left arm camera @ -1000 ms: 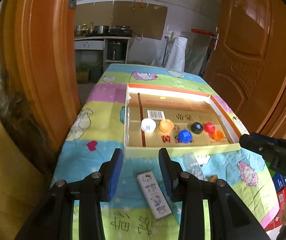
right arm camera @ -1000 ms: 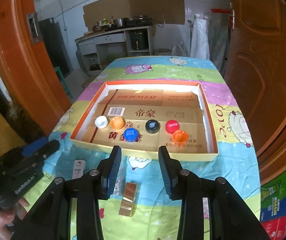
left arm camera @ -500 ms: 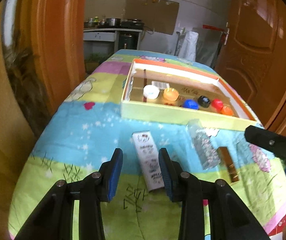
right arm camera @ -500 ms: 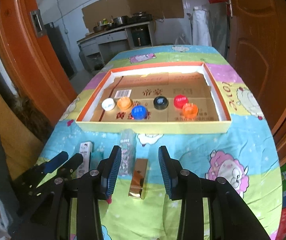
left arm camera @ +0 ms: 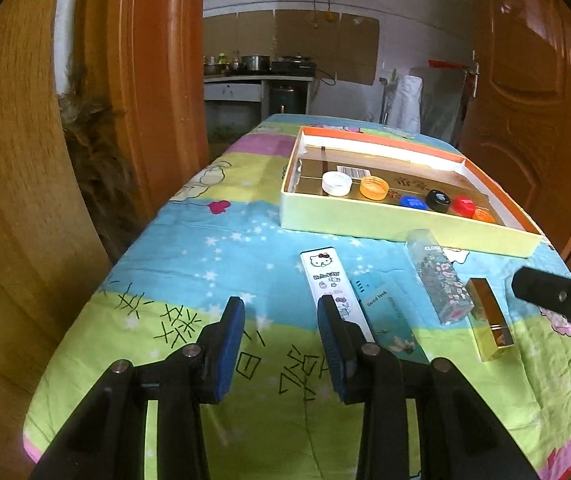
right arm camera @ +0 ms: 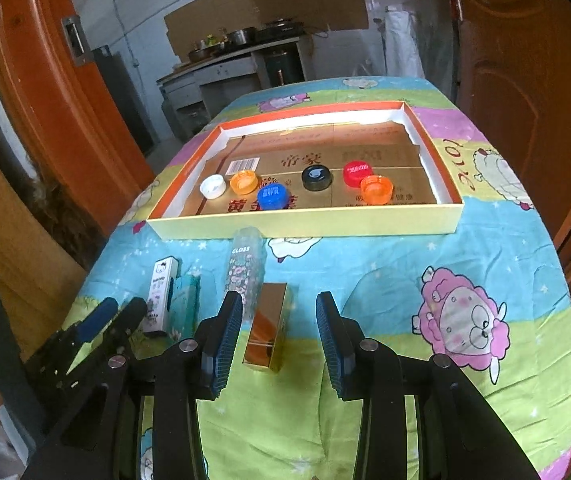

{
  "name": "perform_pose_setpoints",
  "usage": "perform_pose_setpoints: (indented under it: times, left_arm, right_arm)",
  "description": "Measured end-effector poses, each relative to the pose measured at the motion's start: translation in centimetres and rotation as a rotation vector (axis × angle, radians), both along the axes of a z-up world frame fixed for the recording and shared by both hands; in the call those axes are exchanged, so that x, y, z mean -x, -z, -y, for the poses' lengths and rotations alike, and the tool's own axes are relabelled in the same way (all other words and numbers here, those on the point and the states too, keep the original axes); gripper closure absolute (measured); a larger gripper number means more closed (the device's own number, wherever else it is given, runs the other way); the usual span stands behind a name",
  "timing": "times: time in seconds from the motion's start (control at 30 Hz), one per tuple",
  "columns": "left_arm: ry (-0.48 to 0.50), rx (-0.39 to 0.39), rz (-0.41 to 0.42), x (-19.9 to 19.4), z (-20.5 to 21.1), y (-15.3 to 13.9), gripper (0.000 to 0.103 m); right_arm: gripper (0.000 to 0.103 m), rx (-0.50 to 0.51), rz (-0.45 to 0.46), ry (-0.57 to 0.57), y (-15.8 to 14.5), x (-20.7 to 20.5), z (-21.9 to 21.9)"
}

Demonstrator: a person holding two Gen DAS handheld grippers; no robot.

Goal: Organize rigid objects
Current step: 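Move both grippers back toward the Hello Kitty box and gold lipstick, then grasp the white Hello Kitty box with the left gripper while the right gripper grasps the gold lipstick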

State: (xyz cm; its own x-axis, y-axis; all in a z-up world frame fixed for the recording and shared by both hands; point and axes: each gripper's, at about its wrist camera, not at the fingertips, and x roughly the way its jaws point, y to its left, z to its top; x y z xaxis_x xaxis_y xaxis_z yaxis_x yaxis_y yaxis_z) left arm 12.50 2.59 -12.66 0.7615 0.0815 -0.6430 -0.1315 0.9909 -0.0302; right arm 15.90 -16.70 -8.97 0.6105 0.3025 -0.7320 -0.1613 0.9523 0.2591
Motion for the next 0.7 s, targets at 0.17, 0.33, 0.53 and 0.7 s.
perform_pose_setpoints:
  times: [0.17,0.33,0.53,0.7]
  left_arm:
    - [0.004,-0.004,-0.019,-0.7,0.1,-0.1,0.054]
    - [0.038,0.100,-0.050,-0.9,-0.9,0.1,0.039]
    - [0.052,0.065,-0.058,-1.3,-0.3,0.1,0.038]
    - [0.063,0.024,-0.085,-1.8,1.0,0.0,0.038]
  right_arm:
    - [0.063,-0.015,-0.004,-0.006,0.6,0.1,0.2]
    - [0.063,-0.033,0.007,-0.009,0.6,0.4,0.4]
    - [0.063,-0.033,0.029,-0.028,0.5,0.7,0.5]
    - [0.063,-0.055,0.027,-0.033,0.9,0.7,0.7]
